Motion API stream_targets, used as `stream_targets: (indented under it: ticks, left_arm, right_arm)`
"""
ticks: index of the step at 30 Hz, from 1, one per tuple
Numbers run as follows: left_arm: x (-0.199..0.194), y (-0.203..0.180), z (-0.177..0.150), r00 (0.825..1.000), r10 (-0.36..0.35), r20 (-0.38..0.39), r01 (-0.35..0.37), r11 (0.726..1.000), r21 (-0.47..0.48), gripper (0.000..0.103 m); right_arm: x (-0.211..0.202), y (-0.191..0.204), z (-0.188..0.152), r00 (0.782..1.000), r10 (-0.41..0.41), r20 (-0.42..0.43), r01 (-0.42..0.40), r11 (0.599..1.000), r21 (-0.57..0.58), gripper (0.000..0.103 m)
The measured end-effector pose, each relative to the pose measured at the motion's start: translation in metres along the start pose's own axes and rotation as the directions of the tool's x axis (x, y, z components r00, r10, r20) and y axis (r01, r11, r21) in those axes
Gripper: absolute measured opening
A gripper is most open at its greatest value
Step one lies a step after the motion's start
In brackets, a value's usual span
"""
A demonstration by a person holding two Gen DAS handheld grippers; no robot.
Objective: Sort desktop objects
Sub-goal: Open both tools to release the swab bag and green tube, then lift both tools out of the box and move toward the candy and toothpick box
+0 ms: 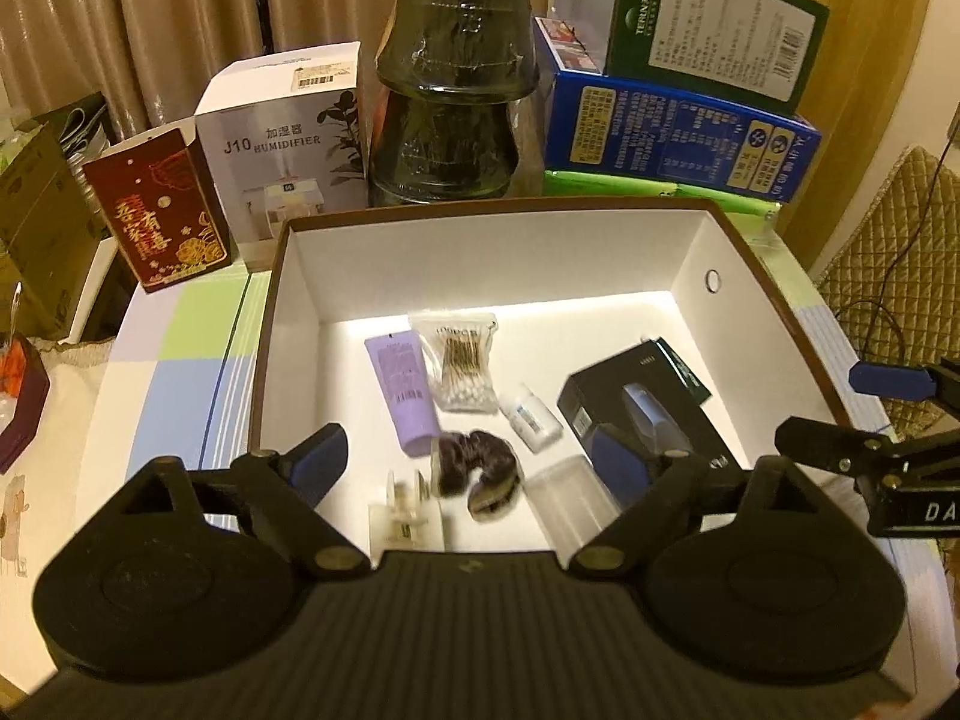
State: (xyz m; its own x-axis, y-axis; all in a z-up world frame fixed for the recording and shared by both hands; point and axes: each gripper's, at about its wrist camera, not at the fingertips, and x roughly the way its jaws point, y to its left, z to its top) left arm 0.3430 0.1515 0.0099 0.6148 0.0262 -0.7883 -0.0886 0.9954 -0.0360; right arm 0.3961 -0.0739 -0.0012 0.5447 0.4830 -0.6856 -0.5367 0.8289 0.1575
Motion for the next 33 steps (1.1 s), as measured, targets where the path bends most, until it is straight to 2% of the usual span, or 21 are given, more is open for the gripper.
stream_targets:
  ticks: [18, 33]
  left_arm:
    - [-0.058, -0.01, -0.057, 1.0, -0.015, -0.003, 0.015, 0.999, -0.046, 0.086]
    - [-0.086, -0.019, -0.098, 1.0, 0.004, -0.027, -0.005, 0.999, -0.05, 0.086]
  right_arm:
    - [-0.054, 0.026, -0.043, 1.0, 0.027, -0.001, -0.027, 0.998, 0.05, 0.092]
    - [-0.084, 0.041, -0.077, 0.998, 0.052, -0.042, -0.05, 0.998, 0.047, 0.092]
